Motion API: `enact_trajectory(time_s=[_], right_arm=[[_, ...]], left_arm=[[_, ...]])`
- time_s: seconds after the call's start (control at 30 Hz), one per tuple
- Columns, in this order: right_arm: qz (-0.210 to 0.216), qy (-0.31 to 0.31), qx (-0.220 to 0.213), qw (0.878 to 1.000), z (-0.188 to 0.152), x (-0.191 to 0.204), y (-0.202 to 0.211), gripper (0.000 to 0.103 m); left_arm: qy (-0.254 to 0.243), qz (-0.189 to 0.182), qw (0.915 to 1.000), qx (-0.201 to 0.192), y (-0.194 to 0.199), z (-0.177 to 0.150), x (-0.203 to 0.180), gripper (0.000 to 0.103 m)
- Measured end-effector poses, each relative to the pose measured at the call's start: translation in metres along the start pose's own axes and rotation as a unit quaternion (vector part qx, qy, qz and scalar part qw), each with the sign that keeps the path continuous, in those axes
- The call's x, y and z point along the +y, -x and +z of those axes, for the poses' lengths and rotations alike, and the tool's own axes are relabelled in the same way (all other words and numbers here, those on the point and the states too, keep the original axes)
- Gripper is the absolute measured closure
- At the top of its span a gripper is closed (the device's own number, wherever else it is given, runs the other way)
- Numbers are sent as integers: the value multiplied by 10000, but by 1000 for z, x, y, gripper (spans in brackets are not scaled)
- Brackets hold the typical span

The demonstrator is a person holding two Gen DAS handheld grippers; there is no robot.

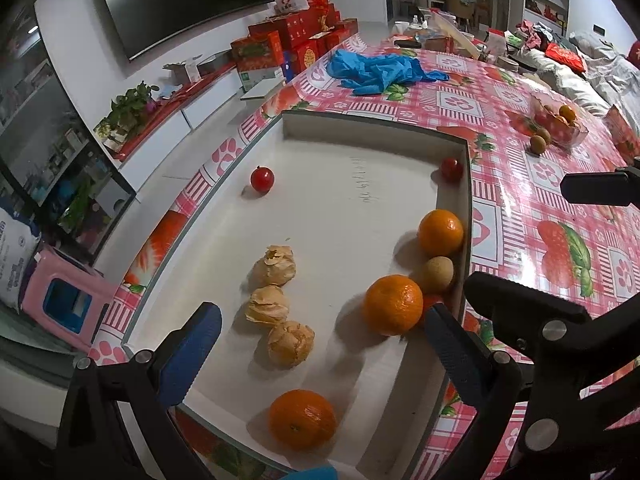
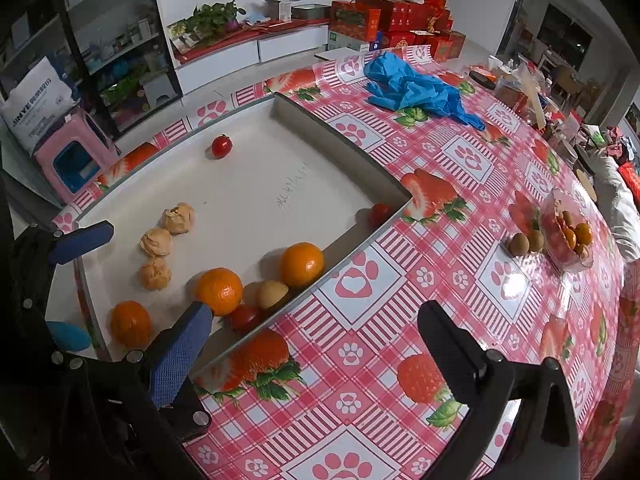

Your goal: Organize fruits

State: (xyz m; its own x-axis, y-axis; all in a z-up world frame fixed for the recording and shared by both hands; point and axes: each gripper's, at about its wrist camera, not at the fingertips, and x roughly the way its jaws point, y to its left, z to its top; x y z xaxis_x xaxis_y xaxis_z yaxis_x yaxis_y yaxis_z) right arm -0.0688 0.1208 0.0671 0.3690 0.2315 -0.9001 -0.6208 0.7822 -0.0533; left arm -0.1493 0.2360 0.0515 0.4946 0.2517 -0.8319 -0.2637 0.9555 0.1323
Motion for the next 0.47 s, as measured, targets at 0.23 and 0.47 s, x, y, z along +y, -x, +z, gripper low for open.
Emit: enact_trajectory(time_s=[0.23,0.47], right_arm=[[42,23,-78,10000,-5,-1,8,0],[116,-36,-163,9998,-8,-4,15,0]], left_arm=[[-21,41,10000,1,3,0,-3,1],[-94,80,9999,-82,12,-1,-7,1]])
